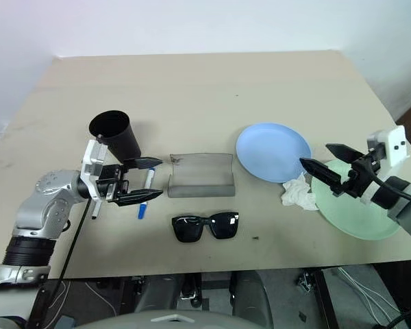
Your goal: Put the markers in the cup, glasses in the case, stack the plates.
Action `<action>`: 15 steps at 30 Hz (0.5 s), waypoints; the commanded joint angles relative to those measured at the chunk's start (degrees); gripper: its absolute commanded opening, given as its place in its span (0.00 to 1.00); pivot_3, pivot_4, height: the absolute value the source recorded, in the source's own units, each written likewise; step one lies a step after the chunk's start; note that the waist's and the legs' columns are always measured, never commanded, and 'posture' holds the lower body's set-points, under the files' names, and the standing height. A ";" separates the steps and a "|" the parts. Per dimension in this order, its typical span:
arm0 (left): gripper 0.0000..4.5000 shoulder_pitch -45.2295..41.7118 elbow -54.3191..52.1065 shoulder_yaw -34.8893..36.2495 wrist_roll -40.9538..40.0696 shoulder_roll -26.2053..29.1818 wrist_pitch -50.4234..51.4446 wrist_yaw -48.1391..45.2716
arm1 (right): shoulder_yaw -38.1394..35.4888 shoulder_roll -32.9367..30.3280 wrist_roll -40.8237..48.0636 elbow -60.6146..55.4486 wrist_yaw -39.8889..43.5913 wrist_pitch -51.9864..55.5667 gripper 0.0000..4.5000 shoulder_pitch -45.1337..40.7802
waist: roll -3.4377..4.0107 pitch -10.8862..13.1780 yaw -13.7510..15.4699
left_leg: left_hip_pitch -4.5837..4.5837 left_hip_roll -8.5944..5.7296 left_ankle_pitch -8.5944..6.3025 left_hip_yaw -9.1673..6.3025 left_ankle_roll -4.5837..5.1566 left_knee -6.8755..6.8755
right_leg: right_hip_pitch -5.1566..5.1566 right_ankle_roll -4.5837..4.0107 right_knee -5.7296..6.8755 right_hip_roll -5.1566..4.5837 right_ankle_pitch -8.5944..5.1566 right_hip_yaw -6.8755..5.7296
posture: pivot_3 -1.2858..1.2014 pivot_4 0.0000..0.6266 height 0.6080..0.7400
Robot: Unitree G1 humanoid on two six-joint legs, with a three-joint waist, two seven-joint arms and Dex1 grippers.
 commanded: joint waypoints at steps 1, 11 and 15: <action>0.99 0.83 -4.18 1.88 -0.79 1.64 -0.83 0.47 | -2.82 -1.76 0.03 1.24 0.93 -0.67 1.00 -0.26 | 0.00 0.00 0.00 | 0.00 0.00 0.00 0.00 0.00 0.00 | 0.00 0.00 0.00 0.00 0.00 0.00 | 0.52 0.24 1.00; 0.99 -0.87 -2.54 -0.19 1.01 -0.13 -5.53 0.83 | -6.88 -6.87 -2.93 9.03 3.40 2.83 1.00 5.99 | 0.01 0.00 0.07 | -0.03 0.00 -0.02 0.01 0.03 0.00 | -0.02 0.01 -0.02 0.00 -0.01 0.00 | 0.52 0.24 1.00; 0.99 -1.80 -0.02 -1.05 2.09 -0.96 -7.08 0.14 | -10.21 -8.74 -6.18 13.93 4.54 1.12 1.00 8.60 | 0.02 -0.01 0.04 | -0.02 0.00 -0.03 0.01 0.05 0.02 | 0.01 0.03 -0.02 0.01 -0.02 -0.01 | 0.52 0.24 1.00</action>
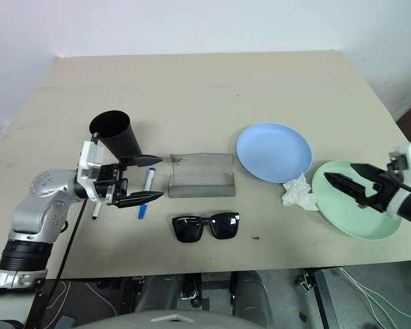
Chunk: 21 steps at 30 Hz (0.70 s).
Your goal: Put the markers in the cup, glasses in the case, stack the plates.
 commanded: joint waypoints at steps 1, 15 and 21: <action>0.99 -1.56 1.79 -0.89 1.08 -0.61 -2.45 -0.78 | -5.12 -2.38 -3.97 4.44 0.85 -2.58 1.00 1.82 | 0.00 0.00 0.00 | 0.01 0.00 0.00 0.00 0.01 0.00 | 0.01 0.02 0.00 0.01 -0.01 0.00 | 0.52 0.24 1.00; 0.99 -4.56 3.61 -3.15 1.51 -3.79 -3.12 -0.92 | -9.81 -2.78 -11.50 18.97 -1.62 -0.57 1.00 5.50 | 0.03 -0.02 -0.10 | 0.03 0.03 -0.01 -0.02 0.03 0.05 | 0.06 0.18 0.01 0.04 -0.10 -0.01 | 0.52 0.24 1.00; 0.99 -4.41 4.16 -4.17 2.37 -3.66 -3.32 -1.87 | -6.89 -2.30 -10.19 17.89 -0.39 2.33 1.00 4.27 | 0.14 -0.08 -0.23 | 0.09 0.05 -0.01 -0.04 0.03 0.07 | 0.09 0.21 0.04 0.09 -0.11 -0.01 | 0.52 0.24 1.00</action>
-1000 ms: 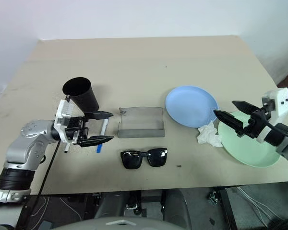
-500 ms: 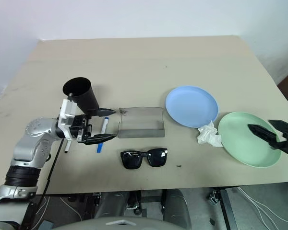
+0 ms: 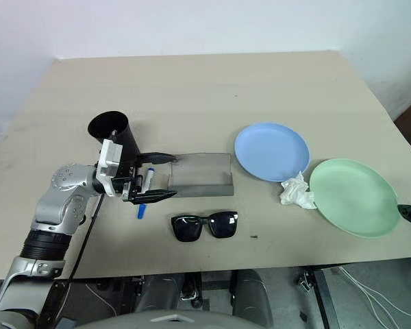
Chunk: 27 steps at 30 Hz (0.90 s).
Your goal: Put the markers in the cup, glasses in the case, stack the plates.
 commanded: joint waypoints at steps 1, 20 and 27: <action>0.99 -0.34 -0.59 -0.27 -0.13 0.19 -0.33 -0.58 | 0.13 -0.24 0.56 -1.52 0.45 1.08 1.00 -0.99 | 0.00 0.00 0.04 | 0.00 0.01 0.00 0.00 0.00 0.01 | 0.00 0.00 0.02 0.01 0.00 0.00 | 0.52 0.24 1.00; 1.00 -2.11 -0.25 -1.74 0.89 1.14 2.33 -1.32 | 4.18 0.78 0.02 -1.19 -0.32 2.46 0.24 -4.84 | 0.01 0.00 0.14 | -0.02 0.02 -0.01 0.00 0.02 0.14 | 0.02 0.00 0.07 0.01 0.01 -0.01 | 0.52 0.24 1.00; 1.00 -3.78 2.10 -2.93 1.46 -0.13 2.06 -1.73 | 1.04 -2.04 1.93 -2.79 2.66 5.81 0.00 -4.31 | 0.00 0.00 0.32 | -0.02 0.06 -0.02 -0.03 0.03 0.30 | 0.02 0.00 0.29 0.01 -0.01 -0.01 | 0.52 0.24 1.00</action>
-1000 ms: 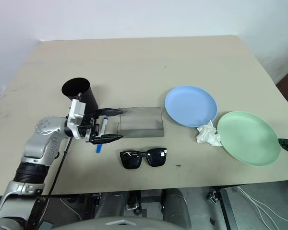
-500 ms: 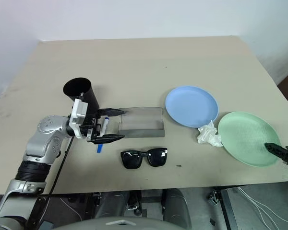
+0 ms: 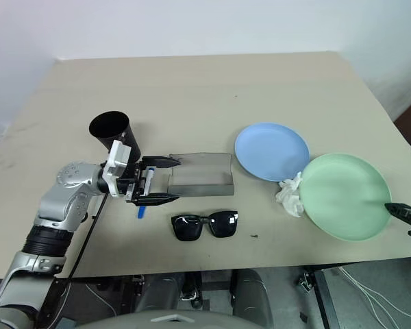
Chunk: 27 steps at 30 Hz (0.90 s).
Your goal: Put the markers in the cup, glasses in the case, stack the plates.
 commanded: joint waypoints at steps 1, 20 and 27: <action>1.00 -1.25 0.63 -0.48 -0.01 -0.39 -0.06 -0.60 | -3.37 -2.49 0.49 -1.61 1.84 0.86 0.00 1.27 | 0.01 0.00 0.03 | 0.00 0.00 0.00 0.00 0.00 0.03 | 0.00 0.00 0.01 0.00 0.00 0.00 | 0.52 0.24 1.00; 1.00 -1.65 3.05 0.52 1.25 -0.88 -1.55 -1.04 | 2.23 -6.93 6.02 -1.46 -0.22 7.42 0.00 -23.37 | 0.09 0.03 -0.68 | -0.08 0.08 -0.09 0.00 0.13 0.26 | -0.14 0.00 0.14 0.01 -0.01 0.02 | 0.52 0.24 1.00; 1.00 -0.12 1.72 0.92 1.24 -0.30 -1.87 -0.52 | 15.53 2.22 3.08 5.99 -6.67 4.21 0.00 -43.19 | 0.13 0.08 -1.62 | -0.22 0.08 -0.09 0.01 0.14 0.40 | -0.19 -0.21 0.18 0.00 0.13 0.02 | 0.52 0.24 1.00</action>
